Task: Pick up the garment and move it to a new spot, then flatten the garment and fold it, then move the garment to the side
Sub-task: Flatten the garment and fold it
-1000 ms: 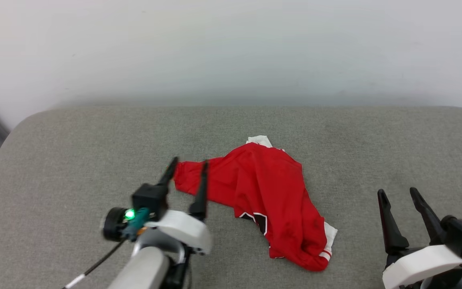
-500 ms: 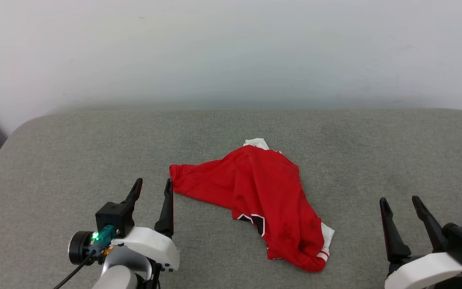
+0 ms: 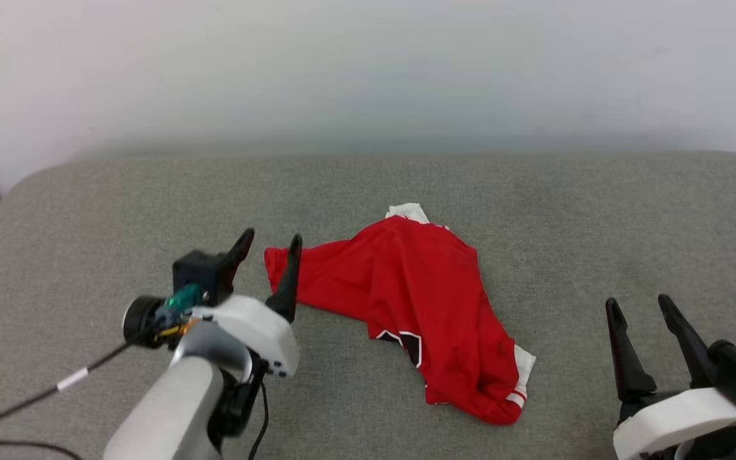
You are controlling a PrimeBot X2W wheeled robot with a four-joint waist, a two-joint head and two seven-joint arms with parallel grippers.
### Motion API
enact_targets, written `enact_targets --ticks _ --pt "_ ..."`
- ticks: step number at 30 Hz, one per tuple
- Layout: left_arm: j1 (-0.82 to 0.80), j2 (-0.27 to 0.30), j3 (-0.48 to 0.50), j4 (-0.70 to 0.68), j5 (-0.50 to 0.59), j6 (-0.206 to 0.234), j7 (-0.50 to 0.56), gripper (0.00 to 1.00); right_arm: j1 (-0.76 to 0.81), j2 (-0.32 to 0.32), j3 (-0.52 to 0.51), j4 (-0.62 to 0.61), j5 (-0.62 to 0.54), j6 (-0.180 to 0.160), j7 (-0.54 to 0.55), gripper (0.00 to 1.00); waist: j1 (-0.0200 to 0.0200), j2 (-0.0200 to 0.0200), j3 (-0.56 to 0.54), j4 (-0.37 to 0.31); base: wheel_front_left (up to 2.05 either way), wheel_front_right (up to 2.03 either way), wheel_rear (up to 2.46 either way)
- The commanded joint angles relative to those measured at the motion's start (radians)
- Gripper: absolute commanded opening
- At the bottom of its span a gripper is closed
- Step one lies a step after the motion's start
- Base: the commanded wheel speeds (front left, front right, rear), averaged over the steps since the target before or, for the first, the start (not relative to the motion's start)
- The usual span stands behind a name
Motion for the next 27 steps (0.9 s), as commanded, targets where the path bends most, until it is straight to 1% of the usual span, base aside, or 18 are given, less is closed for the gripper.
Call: enact_targets --ticks 1,5,8,12,15,19,25,26,27 --pt "-0.062 0.003 -0.008 0.014 -0.005 -0.023 0.039 1.00 -0.027 0.001 0.004 -0.008 -0.005 0.000 -0.001 1.00 0.0000 -0.0001 0.038 -0.001 0.00 0.00 0.00" --pt "-0.201 0.012 -0.026 0.077 -0.029 -0.086 0.169 1.00 -0.059 0.001 0.013 -0.004 -0.004 0.000 -0.006 1.00 0.0000 -0.0001 0.093 -0.019 0.00 0.00 0.00" --pt "-0.292 0.030 -0.043 0.139 -0.052 -0.139 0.284 1.00 -0.083 0.001 0.027 0.002 -0.003 0.000 -0.013 1.00 0.0000 -0.0001 0.138 -0.042 0.00 0.00 0.00" --pt "-0.379 0.055 -0.067 0.225 -0.092 -0.207 0.447 1.00 -0.117 0.001 0.047 0.019 0.004 0.000 -0.025 1.00 0.0000 -0.0001 0.185 -0.078 0.00 0.00 0.00" --pt "-0.416 0.075 -0.090 0.287 -0.127 -0.241 0.566 1.00 -0.139 0.001 0.057 0.034 0.013 0.000 -0.035 1.00 0.0000 -0.0001 0.217 -0.102 0.00 0.00 0.00" --pt "-0.449 0.101 -0.127 0.358 -0.171 -0.266 0.715 1.00 -0.165 0.001 0.065 0.057 0.024 0.000 -0.053 1.00 0.0000 -0.0001 0.249 -0.129 0.00 0.00 0.00" --pt "-0.444 0.120 -0.172 0.458 -0.214 -0.273 0.846 1.00 -0.197 0.001 0.077 0.104 0.038 0.000 -0.079 1.00 0.0000 -0.0001 0.273 -0.158 0.00 0.00 0.00" --pt "-0.434 0.115 -0.177 0.474 -0.225 -0.274 0.864 0.98 -0.200 0.001 0.077 0.111 0.041 0.000 -0.082 1.00 0.0000 -0.0001 0.274 -0.161 0.00 0.00 0.00" --pt "-0.425 0.109 -0.180 0.484 -0.235 -0.274 0.874 0.29 -0.203 0.001 0.078 0.118 0.043 0.000 -0.087 1.00 0.0000 -0.0001 0.274 -0.163 0.00 0.00 0.00"
